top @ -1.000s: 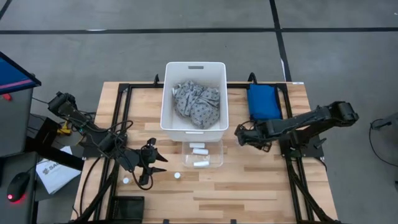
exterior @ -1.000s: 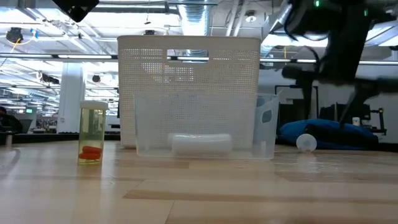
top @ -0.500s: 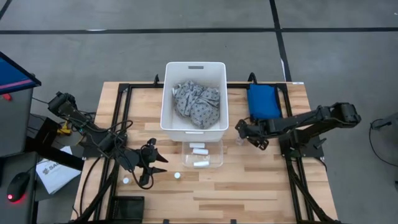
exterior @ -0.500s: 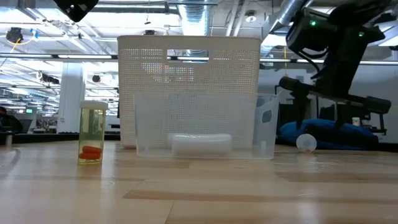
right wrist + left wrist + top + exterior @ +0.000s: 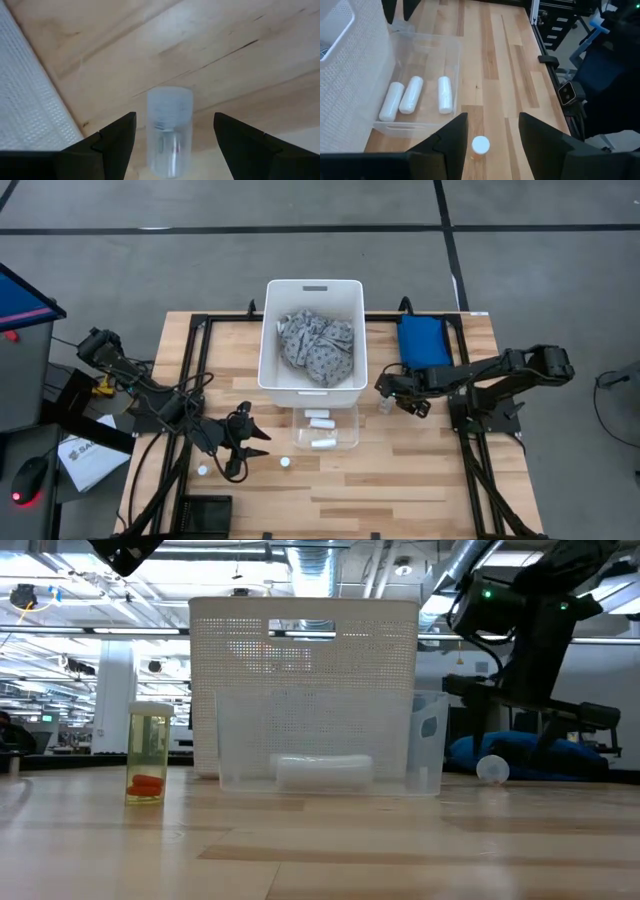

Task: Pick & Place Medicine items
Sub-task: Put the transparent pill bottle into the black bin

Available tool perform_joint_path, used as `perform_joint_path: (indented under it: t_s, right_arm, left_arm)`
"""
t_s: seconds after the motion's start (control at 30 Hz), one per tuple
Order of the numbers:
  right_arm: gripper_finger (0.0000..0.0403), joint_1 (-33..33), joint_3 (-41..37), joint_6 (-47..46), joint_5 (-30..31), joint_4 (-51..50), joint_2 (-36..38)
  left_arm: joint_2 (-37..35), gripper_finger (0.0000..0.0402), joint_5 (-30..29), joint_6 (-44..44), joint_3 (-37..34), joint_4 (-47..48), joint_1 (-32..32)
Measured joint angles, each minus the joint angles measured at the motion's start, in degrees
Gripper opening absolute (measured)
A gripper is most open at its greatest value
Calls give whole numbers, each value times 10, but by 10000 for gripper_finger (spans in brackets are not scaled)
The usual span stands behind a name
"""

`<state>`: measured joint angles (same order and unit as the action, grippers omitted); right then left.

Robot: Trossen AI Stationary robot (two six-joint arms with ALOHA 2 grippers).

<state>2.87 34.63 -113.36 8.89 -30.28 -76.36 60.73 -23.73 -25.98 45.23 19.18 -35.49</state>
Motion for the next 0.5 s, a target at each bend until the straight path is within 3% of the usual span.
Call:
perform_joint_path:
  t_s: [0.5]
  right_arm:
    - [251, -1, 1, 14, -26, 31, -52]
  left_arm:
    - [0, 167, 0, -14, 0, -2, 3]
